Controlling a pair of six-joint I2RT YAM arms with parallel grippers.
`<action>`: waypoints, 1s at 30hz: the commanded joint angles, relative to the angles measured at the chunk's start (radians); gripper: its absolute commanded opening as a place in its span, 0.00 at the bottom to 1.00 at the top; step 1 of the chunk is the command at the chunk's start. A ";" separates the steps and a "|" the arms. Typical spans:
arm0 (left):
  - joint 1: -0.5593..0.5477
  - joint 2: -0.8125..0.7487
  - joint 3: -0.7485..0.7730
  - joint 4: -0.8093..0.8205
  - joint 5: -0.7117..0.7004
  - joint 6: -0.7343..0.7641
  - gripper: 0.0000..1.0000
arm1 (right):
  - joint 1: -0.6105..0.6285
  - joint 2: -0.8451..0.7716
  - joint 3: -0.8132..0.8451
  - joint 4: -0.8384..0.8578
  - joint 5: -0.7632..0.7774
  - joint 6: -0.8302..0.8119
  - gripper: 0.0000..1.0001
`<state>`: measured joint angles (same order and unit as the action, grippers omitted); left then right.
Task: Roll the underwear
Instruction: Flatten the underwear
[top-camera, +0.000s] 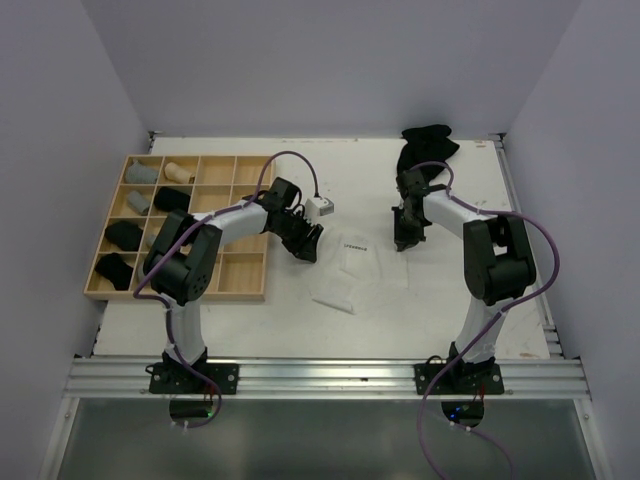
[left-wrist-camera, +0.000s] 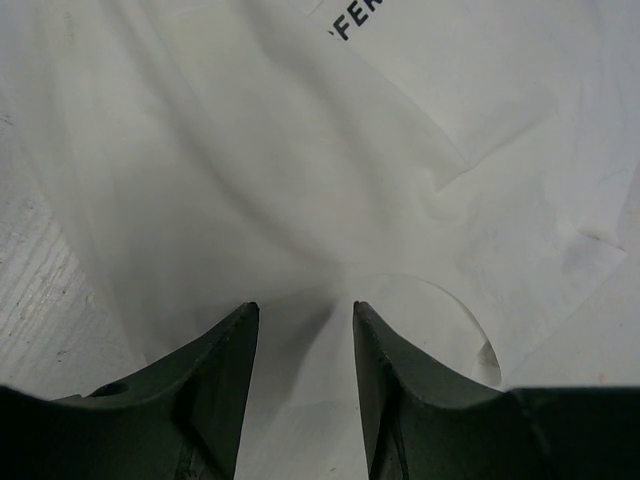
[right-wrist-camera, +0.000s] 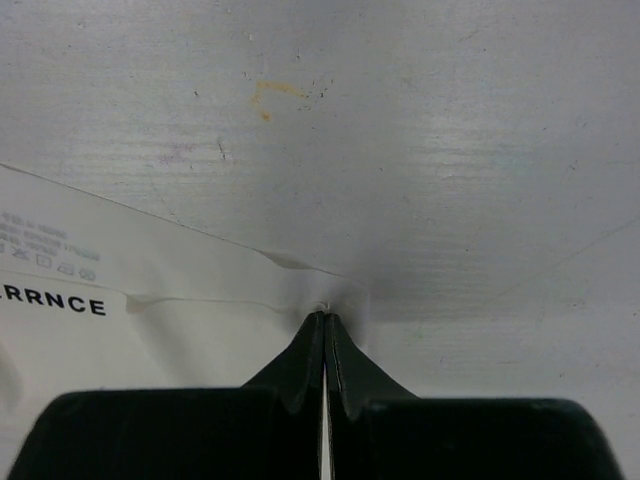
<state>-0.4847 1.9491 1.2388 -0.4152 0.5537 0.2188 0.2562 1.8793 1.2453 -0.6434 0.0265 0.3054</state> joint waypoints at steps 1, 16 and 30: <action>0.003 0.070 -0.035 -0.040 -0.064 -0.004 0.48 | -0.002 -0.029 0.032 -0.022 -0.023 -0.003 0.00; 0.003 0.083 -0.030 -0.043 -0.057 -0.006 0.48 | -0.015 -0.046 0.059 -0.056 -0.023 -0.022 0.00; 0.005 0.088 -0.030 -0.046 -0.063 -0.006 0.48 | -0.064 -0.097 0.020 -0.062 -0.013 -0.035 0.00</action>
<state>-0.4797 1.9533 1.2400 -0.4149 0.5648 0.2188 0.2134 1.8442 1.2709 -0.6914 0.0086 0.2913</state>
